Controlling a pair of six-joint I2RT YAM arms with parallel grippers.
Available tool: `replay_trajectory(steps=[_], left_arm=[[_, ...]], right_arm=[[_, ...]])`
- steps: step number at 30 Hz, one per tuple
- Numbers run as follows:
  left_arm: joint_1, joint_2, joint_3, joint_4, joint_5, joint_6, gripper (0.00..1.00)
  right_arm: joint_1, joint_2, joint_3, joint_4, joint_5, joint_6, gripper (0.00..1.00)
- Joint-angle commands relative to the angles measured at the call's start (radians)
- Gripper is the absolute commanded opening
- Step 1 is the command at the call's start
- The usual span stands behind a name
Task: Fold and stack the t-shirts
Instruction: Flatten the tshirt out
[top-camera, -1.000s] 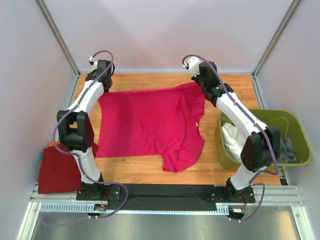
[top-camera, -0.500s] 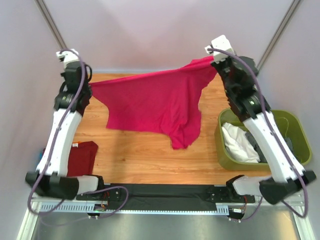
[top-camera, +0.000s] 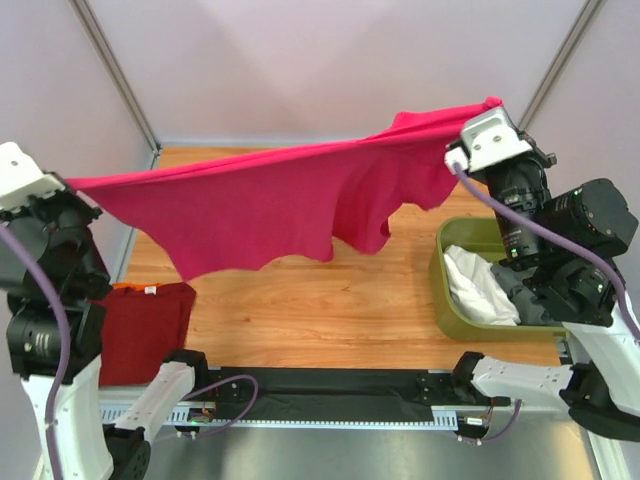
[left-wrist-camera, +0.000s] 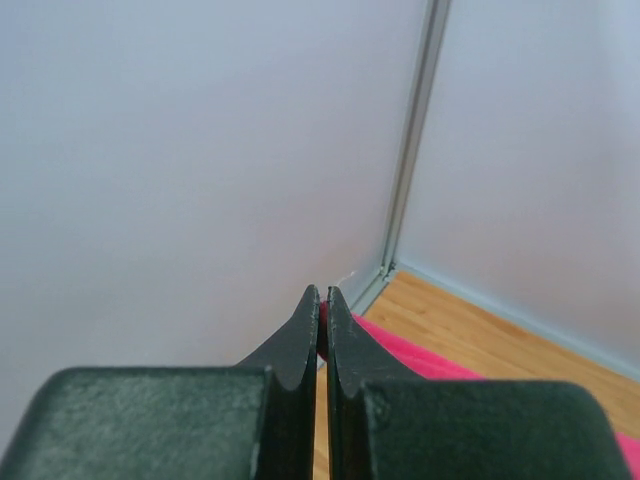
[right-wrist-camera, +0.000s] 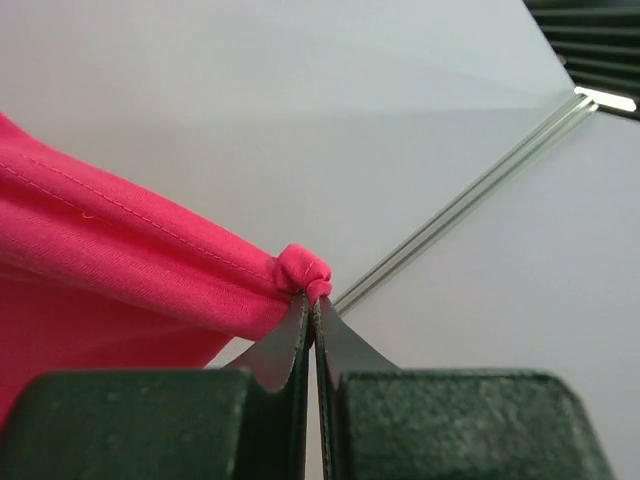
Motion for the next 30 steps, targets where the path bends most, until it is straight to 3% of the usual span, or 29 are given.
replay_trajectory(steps=[1,3,6,8,9,12,15,17,20,25,30], left_arm=[[0.015,-0.036,0.063,-0.055,-0.197,0.168,0.00],[0.015,-0.008,0.078,-0.050,-0.240,0.205,0.00],[0.013,0.081,0.083,-0.064,-0.243,0.208,0.00],[0.013,0.168,0.104,-0.125,-0.216,0.135,0.00],[0.013,0.200,0.115,-0.150,-0.170,0.098,0.00],[0.013,0.306,0.101,-0.213,-0.102,0.009,0.00],[0.012,0.361,0.000,-0.178,0.000,-0.064,0.00],[0.007,0.412,-0.072,-0.146,0.051,-0.106,0.00],[0.005,0.521,-0.147,-0.092,0.045,-0.131,0.00],[0.004,0.769,-0.189,0.028,0.042,-0.158,0.00],[0.005,0.999,-0.051,0.054,0.050,-0.170,0.00]], right_arm=[[0.117,0.005,0.020,0.221,0.411,-0.515,0.01],[0.135,0.017,0.002,0.314,0.410,-0.586,0.00],[0.150,0.077,0.103,0.202,0.370,-0.491,0.00],[0.147,0.107,0.129,0.188,0.340,-0.450,0.00],[0.141,0.120,0.146,0.105,0.297,-0.410,0.00],[0.036,0.170,0.178,-0.108,0.173,-0.128,0.00],[-0.179,0.206,0.097,-0.258,-0.056,0.192,0.00],[-0.367,0.246,-0.001,-0.264,-0.187,0.359,0.00],[-0.460,0.345,-0.070,-0.269,-0.329,0.475,0.00],[-0.519,0.520,-0.172,-0.160,-0.362,0.532,0.00],[-0.548,0.764,-0.084,-0.073,-0.368,0.557,0.00]])
